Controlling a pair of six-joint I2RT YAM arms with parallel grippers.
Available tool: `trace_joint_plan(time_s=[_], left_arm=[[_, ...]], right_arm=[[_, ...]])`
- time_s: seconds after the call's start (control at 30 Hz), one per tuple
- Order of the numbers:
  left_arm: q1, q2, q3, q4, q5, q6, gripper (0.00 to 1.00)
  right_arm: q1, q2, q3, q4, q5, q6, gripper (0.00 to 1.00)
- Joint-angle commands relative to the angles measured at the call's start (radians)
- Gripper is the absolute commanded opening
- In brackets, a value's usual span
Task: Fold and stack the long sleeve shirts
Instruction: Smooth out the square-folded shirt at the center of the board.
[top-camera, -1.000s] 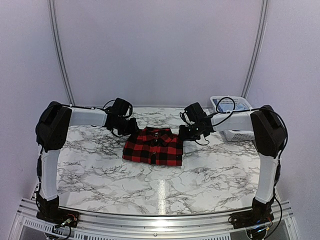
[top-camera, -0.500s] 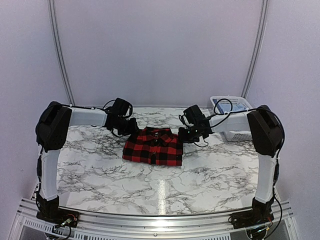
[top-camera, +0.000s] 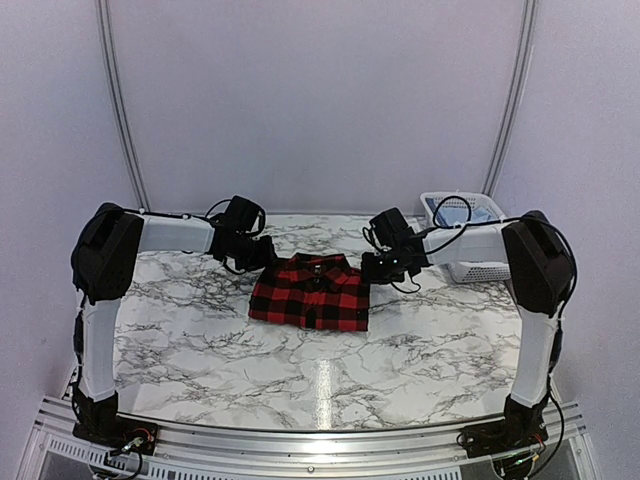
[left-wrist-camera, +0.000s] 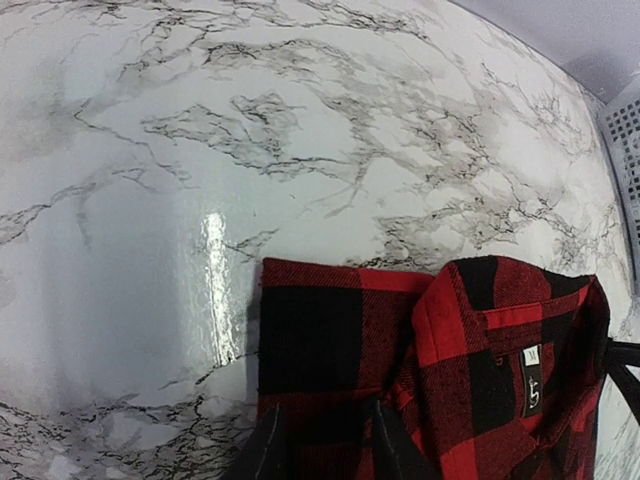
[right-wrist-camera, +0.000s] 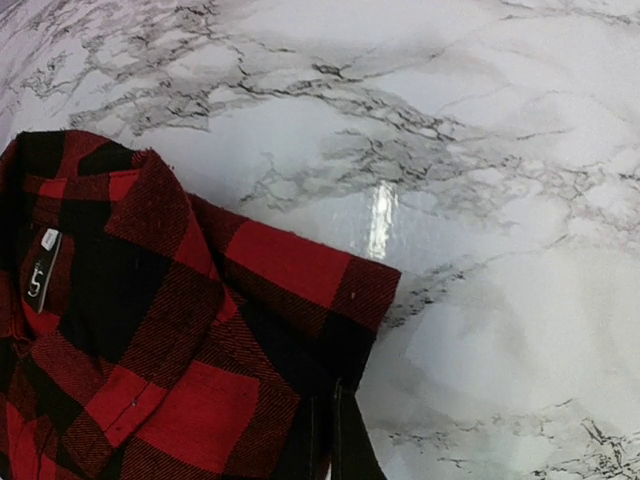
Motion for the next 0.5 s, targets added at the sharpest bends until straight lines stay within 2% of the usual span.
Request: trace_joint_plan(time_s=[0.0, 0.07, 0.23, 0.33, 0.37, 0.47], left_arm=[[0.008, 0.005, 0.022, -0.032, -0.018, 0.011, 0.31], [0.012, 0.004, 0.029, -0.039, -0.021, 0.016, 0.35], [0.030, -0.032, 0.019, -0.055, -0.018, 0.029, 0.57], [0.044, -0.074, -0.028, -0.060, 0.019, 0.031, 0.61], [0.048, -0.089, -0.047, -0.062, 0.043, 0.030, 0.61], [0.050, -0.130, -0.121, -0.064, 0.116, 0.028, 0.60]], right_arm=[[-0.008, 0.024, -0.037, 0.011, 0.037, 0.015, 0.00], [-0.007, 0.050, -0.033, 0.015, 0.030, 0.019, 0.00], [-0.008, 0.063, -0.040, 0.022, 0.036, 0.025, 0.00], [-0.007, 0.054, -0.041, 0.021, 0.041, 0.019, 0.00], [-0.008, 0.051, -0.041, 0.019, 0.043, 0.016, 0.02], [-0.008, 0.033, -0.039, 0.020, 0.037, 0.006, 0.17]])
